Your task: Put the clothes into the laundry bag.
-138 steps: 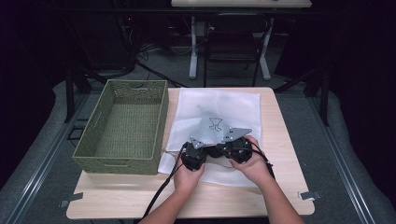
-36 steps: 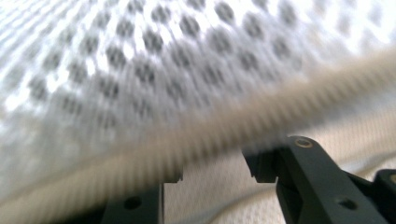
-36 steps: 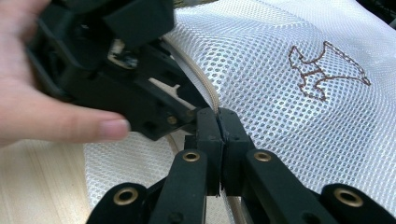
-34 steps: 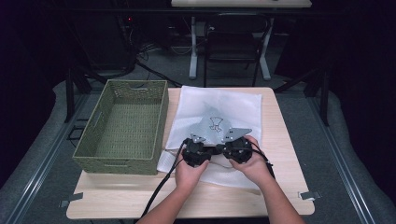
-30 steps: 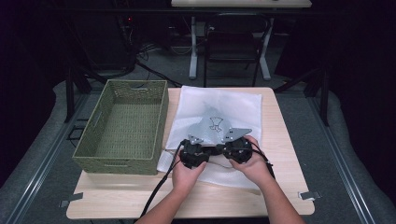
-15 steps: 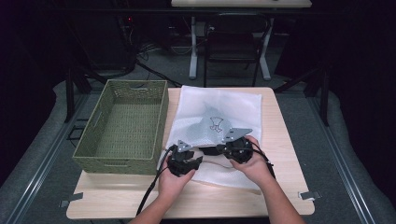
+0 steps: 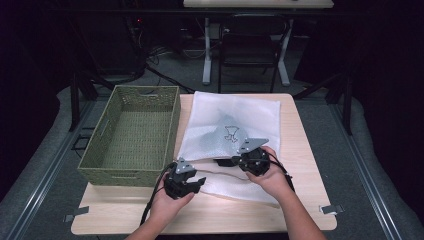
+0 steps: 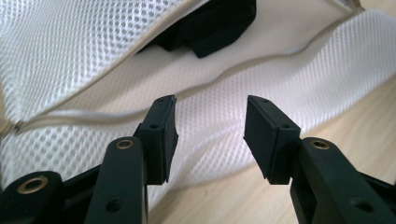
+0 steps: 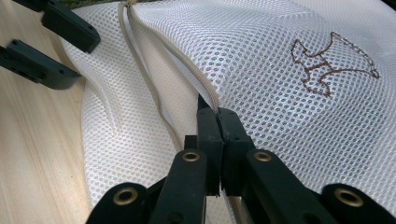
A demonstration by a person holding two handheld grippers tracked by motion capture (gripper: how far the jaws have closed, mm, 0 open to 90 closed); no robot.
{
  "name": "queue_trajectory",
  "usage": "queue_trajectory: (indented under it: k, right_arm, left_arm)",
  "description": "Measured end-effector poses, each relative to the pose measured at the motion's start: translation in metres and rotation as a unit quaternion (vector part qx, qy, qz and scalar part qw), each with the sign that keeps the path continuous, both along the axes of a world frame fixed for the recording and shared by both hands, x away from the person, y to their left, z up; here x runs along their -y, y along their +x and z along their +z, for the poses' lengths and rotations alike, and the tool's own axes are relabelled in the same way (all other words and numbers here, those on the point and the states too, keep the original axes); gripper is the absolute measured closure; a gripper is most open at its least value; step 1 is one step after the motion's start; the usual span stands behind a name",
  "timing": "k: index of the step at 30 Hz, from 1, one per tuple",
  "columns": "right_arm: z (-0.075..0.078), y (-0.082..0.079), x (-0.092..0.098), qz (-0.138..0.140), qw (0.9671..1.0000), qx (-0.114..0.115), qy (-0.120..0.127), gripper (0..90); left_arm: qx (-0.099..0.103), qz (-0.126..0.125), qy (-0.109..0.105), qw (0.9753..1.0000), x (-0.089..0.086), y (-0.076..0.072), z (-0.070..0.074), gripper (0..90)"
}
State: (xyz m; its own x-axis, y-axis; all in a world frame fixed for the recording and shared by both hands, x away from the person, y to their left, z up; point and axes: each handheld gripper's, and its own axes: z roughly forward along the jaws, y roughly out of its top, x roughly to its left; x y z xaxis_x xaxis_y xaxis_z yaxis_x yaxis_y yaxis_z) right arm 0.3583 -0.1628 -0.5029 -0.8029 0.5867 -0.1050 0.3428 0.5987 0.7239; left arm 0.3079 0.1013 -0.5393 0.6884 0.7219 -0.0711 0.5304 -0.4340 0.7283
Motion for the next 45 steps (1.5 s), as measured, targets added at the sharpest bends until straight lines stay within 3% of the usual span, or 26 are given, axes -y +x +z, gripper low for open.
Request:
queue_trajectory:
  k: [7,11,14,17,20,21,24,26,28,33,38,42,43,45]
  right_arm:
    - [-0.004,0.001,0.0,0.002,0.9999,-0.008,-0.012,89.1]
    - [-0.007,0.002,-0.003,0.001,0.9998,-0.016,-0.014,88.7]
    - [-0.007,0.002,-0.004,-0.003,0.9997,-0.019,-0.011,85.8]
    - [-0.004,0.001,-0.001,-0.014,0.9997,-0.019,0.002,77.9]
    - [0.0,-0.005,0.008,-0.035,0.9993,-0.009,0.009,74.5]
    - [0.0,-0.007,0.012,-0.041,0.9989,-0.011,0.017,74.2]
    - [-0.003,-0.016,0.028,-0.066,0.9973,-0.016,0.027,73.4]
    - [-0.008,-0.022,0.035,-0.079,0.996,-0.029,0.031,70.7]
    - [-0.014,-0.026,0.038,-0.088,0.9955,-0.022,0.026,65.5]
    - [-0.028,-0.03,0.042,-0.107,0.9938,-0.01,0.03,65.2]
    - [-0.035,-0.027,0.037,-0.097,0.9952,0.002,0.007,59.2]
    - [-0.038,-0.025,0.034,-0.097,0.995,0.018,-0.011,60.7]
    - [-0.039,-0.025,0.034,-0.099,0.9948,0.019,-0.015,63.8]
    - [-0.038,-0.023,0.035,-0.095,0.9952,0.017,-0.017,74.0]
  left_arm:
    - [-0.004,0.0,0.024,0.9997,-0.01,0.002,-0.011,54.2]
    - [-0.008,0.002,0.017,0.9998,-0.008,0.005,-0.014,54.6]
    - [-0.008,-0.012,0.018,0.9997,-0.003,0.007,-0.015,53.1]
    - [-0.006,-0.017,0.029,0.9994,0.001,0.01,-0.018,52.1]
    - [-0.009,-0.014,0.027,0.9995,0.003,0.013,-0.021,52.4]
    - [-0.003,-0.013,0.027,0.9996,0.003,0.014,-0.022,53.0]
    - [-0.013,-0.012,0.015,0.9997,0.004,0.016,-0.024,56.9]
    - [-0.01,-0.011,0.023,0.9996,0.006,0.018,-0.024,57.5]
    - [-0.001,-0.003,0.021,0.9998,0.007,0.018,-0.021,57.8]
    - [0.021,0.0,0.005,0.9998,0.016,0.019,-0.002,55.2]
    - [0.027,0.004,0.004,0.9996,0.023,0.027,0.009,52.4]
    - [0.04,0.015,0.014,0.999,0.026,0.036,0.01,47.5]
    - [0.046,0.015,0.02,0.9987,0.026,0.038,0.009,46.8]
    - [0.038,0.015,0.034,0.9986,0.029,0.046,0.005,45.7]
